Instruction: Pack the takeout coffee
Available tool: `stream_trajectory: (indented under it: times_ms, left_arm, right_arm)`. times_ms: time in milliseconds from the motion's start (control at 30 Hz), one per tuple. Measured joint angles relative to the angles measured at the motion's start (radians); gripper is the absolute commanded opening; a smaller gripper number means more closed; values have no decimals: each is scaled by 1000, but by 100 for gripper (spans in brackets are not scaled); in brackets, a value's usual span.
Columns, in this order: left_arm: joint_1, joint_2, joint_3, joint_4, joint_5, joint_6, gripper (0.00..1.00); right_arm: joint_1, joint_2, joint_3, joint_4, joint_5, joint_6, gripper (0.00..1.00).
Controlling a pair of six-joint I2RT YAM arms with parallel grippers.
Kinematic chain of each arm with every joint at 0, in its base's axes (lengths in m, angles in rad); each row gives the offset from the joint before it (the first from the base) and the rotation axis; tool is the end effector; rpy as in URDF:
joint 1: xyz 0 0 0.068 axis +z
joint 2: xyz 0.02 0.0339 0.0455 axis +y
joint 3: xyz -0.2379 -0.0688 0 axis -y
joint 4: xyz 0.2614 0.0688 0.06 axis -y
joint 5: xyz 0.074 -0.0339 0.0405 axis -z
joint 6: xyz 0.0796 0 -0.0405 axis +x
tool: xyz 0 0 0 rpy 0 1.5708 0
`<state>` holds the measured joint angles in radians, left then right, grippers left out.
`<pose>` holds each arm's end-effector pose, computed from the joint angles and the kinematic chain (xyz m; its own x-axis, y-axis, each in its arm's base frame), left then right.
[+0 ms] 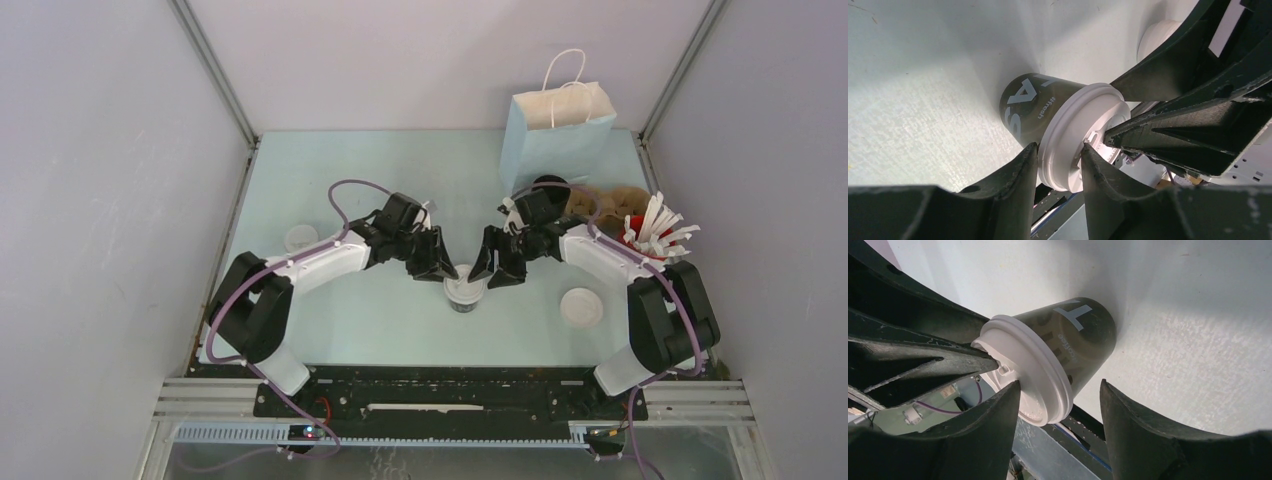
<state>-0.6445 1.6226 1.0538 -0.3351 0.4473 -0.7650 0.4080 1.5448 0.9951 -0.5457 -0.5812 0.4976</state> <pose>0.2791 -0.2528 0.1463 -0.9764 -0.0473 -0.2108 0.1101 0.7309 -0.6735 0.2877 0.1720 0.1410 -0.9855 0.0086 -0.1692 -0.1045 0.7549 0.6474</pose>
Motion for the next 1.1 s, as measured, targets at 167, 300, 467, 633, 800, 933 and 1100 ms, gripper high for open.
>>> stream_trajectory:
  times_ms: [167,300,467,633,800,933,1100]
  left_arm:
    - [2,-1,-43,49,19,-25,41]
    - [6,-15,-93,117,38,-48,42]
    - [10,-19,-119,166,50,-64,42]
    - [11,-19,-124,179,55,-66,42]
    - [13,-19,-129,185,57,-65,42]
    - [13,-20,-144,204,63,-65,42]
    - [13,-20,-163,241,73,-65,42]
  right_arm:
    - [-8,1,-60,61,-46,8,73]
    - [-20,1,-112,130,-93,25,75]
    - [-30,0,-128,162,-130,26,89]
    - [-34,-18,-132,198,-200,34,88]
    - [-46,12,-154,279,-272,33,84]
    - [-80,87,-271,434,-347,83,83]
    - [-93,100,-321,576,-412,152,87]
